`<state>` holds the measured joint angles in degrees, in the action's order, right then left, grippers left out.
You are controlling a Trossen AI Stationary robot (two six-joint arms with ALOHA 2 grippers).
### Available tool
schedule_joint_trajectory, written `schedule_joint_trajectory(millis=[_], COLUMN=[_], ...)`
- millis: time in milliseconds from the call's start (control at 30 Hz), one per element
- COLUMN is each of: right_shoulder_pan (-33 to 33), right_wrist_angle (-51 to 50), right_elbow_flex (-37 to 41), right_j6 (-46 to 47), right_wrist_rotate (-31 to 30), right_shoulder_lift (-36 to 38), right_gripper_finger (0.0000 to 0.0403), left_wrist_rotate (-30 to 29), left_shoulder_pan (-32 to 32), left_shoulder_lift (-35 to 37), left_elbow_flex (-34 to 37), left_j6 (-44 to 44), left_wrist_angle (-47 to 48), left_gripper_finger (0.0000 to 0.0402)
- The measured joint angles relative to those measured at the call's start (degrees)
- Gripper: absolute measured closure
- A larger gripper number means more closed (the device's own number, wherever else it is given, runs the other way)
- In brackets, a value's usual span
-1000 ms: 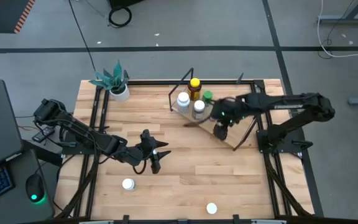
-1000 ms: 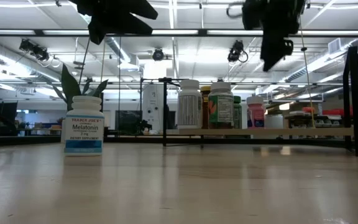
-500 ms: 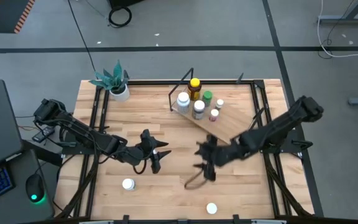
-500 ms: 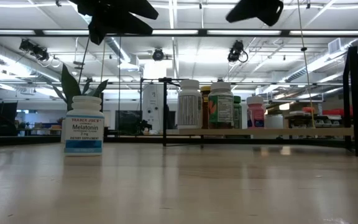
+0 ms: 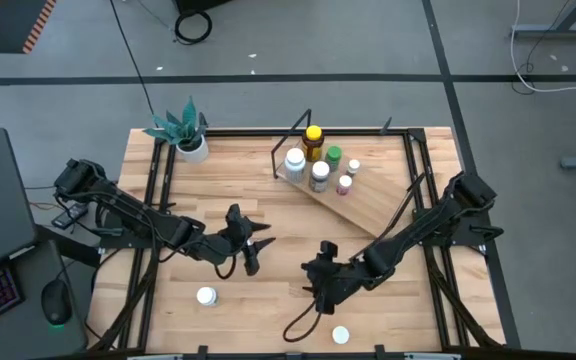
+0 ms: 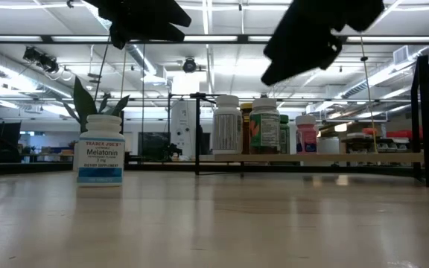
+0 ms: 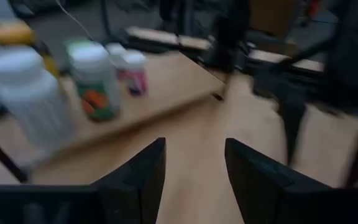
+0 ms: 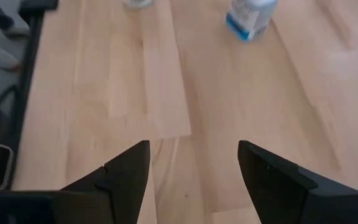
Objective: Pick and place medicine bottles onto shelf by color
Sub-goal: Put the white and blue pill bottle on the shelf
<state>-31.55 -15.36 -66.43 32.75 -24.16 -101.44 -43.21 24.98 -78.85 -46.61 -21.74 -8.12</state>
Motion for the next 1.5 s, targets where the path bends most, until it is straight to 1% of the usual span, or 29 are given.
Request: schedule_joint_trajectory(millis=[67, 133, 167, 200, 300, 333, 367, 433, 500, 567, 633, 700, 733, 767, 833, 900, 1000, 1067, 1100, 1167, 1300, 1400, 1500], right_shoulder_pan=[-0.02, 0.07, 0.29, 0.60, 0.98, 0.98, 0.94, 0.92, 1.13, 1.66, 2.25, 2.99, 3.27, 3.72, 4.55, 5.10, 4.74, 3.63, 2.98, 1.60, 0.14, -0.62, -1.07], right_wrist_angle=[1.11, 2.00, 2.35, 3.04, 2.41, 2.73, 2.83, 2.67, 1.96, 1.65, 1.50, 1.91, 2.08, 2.23, 2.64, 1.23, -0.11, 0.62, 1.52, 3.85, 6.44, 7.01, 6.94], right_elbow_flex=[0.00, 0.01, 0.02, 0.01, 0.00, 0.00, 0.00, 0.00, 0.00, 0.00, 0.00, 0.02, 0.02, 0.02, 0.02, 0.00, 0.29, 0.87, 1.21, 2.39, 2.73, 2.69, 2.69], right_j6=[-0.10, -1.37, -2.57, -3.34, -5.91, -7.25, -8.58, -11.48, -13.24, -13.96, -16.08, -18.23, -18.60, -19.39, -21.12, -19.64, -15.50, -14.63, -13.51, -10.54, -10.40, -10.20, -10.20], right_wrist_rotate=[0.05, 0.21, 0.22, 0.32, 1.53, 1.43, 1.16, 1.88, 1.96, 2.05, 3.49, 4.54, 4.55, 4.67, 5.25, 5.95, 5.57, 3.98, 2.40, 1.09, 1.31, 1.50, 1.49], right_shoulder_lift=[-1.20, -1.77, -1.78, -1.75, -1.28, -1.28, -1.28, -1.28, -1.27, -1.27, -0.86, 0.11, 0.81, 1.51, 3.10, 4.93, 6.47, 6.84, 6.86, 6.84, 6.27, 6.35, 6.35], right_gripper_finger=[0.0152, 0.0152, 0.0152, 0.0152, 0.0152, 0.0152, 0.0152, 0.0152, 0.0152, 0.0152, 0.0152, 0.0152, 0.0152, 0.0152, 0.0151, 0.0151, 0.0151, 0.0151, 0.0151, 0.0151, 0.0151, 0.0151, 0.0151], left_wrist_rotate=[-2.36, -2.92, -1.72, 0.66, 9.24, 11.10, 12.72, 14.65, 15.60, 17.82, 22.08, 28.11, 30.22, 30.84, 31.01, 30.49, 30.60, 30.40, 30.20, 29.66, 32.57, 35.83, 36.40], left_shoulder_pan=[-0.95, -2.58, -3.31, -3.91, -5.20, -5.46, -5.68, -6.19, -7.06, -7.92, -8.82, -9.67, -9.97, -10.16, -10.23, -9.93, -10.75, -11.00, -11.06, -10.97, -10.85, -10.61, -9.94], left_shoulder_lift=[0.00, 0.01, 0.07, 0.09, 0.21, 0.24, 0.24, 0.10, -1.49, -3.05, -3.73, -3.91, -3.97, -4.01, -4.02, -4.16, -5.67, -7.32, -8.53, -11.69, -16.03, -16.85, -16.61], left_elbow_flex=[0.00, 0.00, 0.00, 0.00, -0.34, -1.55, -3.59, -9.54, -16.41, -22.05, -26.46, -28.92, -29.38, -29.58, -29.64, -29.62, -29.66, -29.66, -29.68, -29.60, -29.57, -29.57, -29.59], left_j6=[3.17, 4.04, 2.89, 1.91, 1.25, 0.64, -0.33, -2.32, -4.95, -6.64, -7.61, -8.33, -10.11, -12.65, -16.82, -17.40, -17.53, -17.70, -17.73, -17.76, -18.16, -19.12, -21.25], left_wrist_angle=[-1.50, -3.01, -3.18, -2.96, -0.39, 3.11, 8.63, 24.42, 39.95, 51.17, 56.68, 60.37, 61.90, 62.34, 62.91, 63.84, 64.69, 67.09, 68.76, 72.80, 78.01, 77.44, 76.86], left_gripper_finger=[0.0230, 0.0230, 0.0230, 0.0230, 0.0230, 0.0230, 0.0230, 0.0230, 0.0230, 0.0230, 0.0230, 0.0230, 0.0230, 0.0230, 0.0224, 0.0209, 0.0172, 0.0142, 0.0128, 0.0101, 0.0059, 0.0045, 0.0044])
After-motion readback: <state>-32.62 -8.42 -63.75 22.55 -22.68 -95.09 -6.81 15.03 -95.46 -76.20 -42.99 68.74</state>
